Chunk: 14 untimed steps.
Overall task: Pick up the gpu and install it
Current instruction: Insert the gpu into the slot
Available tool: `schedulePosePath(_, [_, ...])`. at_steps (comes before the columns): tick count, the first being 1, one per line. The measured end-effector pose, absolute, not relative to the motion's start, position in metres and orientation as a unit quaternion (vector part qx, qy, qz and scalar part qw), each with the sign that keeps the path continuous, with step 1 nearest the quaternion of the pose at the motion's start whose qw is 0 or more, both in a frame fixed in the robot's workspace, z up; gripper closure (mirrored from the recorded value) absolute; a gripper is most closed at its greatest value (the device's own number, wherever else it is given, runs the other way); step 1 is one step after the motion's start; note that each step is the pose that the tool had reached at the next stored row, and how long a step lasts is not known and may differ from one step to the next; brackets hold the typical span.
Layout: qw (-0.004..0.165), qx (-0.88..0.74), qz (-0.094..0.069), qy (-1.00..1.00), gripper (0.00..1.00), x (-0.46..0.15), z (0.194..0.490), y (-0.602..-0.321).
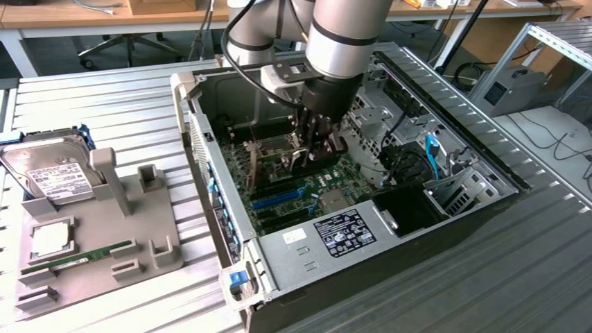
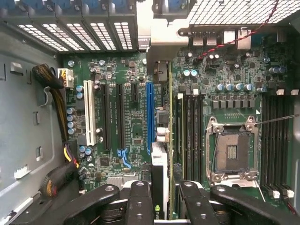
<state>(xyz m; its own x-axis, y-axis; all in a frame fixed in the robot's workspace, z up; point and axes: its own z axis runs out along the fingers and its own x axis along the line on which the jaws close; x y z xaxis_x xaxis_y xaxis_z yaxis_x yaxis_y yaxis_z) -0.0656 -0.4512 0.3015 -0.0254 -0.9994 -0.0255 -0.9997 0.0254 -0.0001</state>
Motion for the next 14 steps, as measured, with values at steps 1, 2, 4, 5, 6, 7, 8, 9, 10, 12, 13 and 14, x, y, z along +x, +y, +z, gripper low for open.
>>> schedulePosePath(1, [0.009, -0.698, 0.009, 0.716, 0.73, -0.066, 0.301, -0.451])
schedulePosePath(2, [0.009, -0.698, 0.009, 0.716, 0.73, -0.066, 0.300, -0.451])
schedulePosePath(4, [0.009, -0.699, 0.009, 0.715, 0.73, -0.067, 0.298, -0.452])
schedulePosePath(5, [0.009, -0.699, 0.009, 0.715, 0.73, -0.067, 0.296, -0.452])
schedulePosePath(6, [0.009, -0.699, 0.009, 0.715, 0.73, -0.068, 0.295, -0.452])
schedulePosePath(7, [0.009, -0.700, 0.009, 0.715, 0.73, -0.070, 0.295, -0.455])
schedulePosePath(8, [0.009, -0.700, 0.009, 0.714, 0.73, -0.071, 0.295, -0.456])
schedulePosePath(9, [0.009, -0.700, 0.009, 0.714, 0.73, -0.073, 0.293, -0.456])
schedulePosePath(10, [0.009, -0.700, 0.009, 0.714, 0.73, -0.074, 0.287, -0.456])
schedulePosePath(12, [0.009, -0.700, 0.009, 0.714, 0.73, -0.077, 0.285, -0.456])
schedulePosePath(13, [0.009, -0.700, 0.009, 0.714, 0.73, -0.080, 0.285, -0.456])
schedulePosePath(14, [0.009, -0.700, 0.009, 0.714, 0.73, -0.081, 0.285, -0.456])
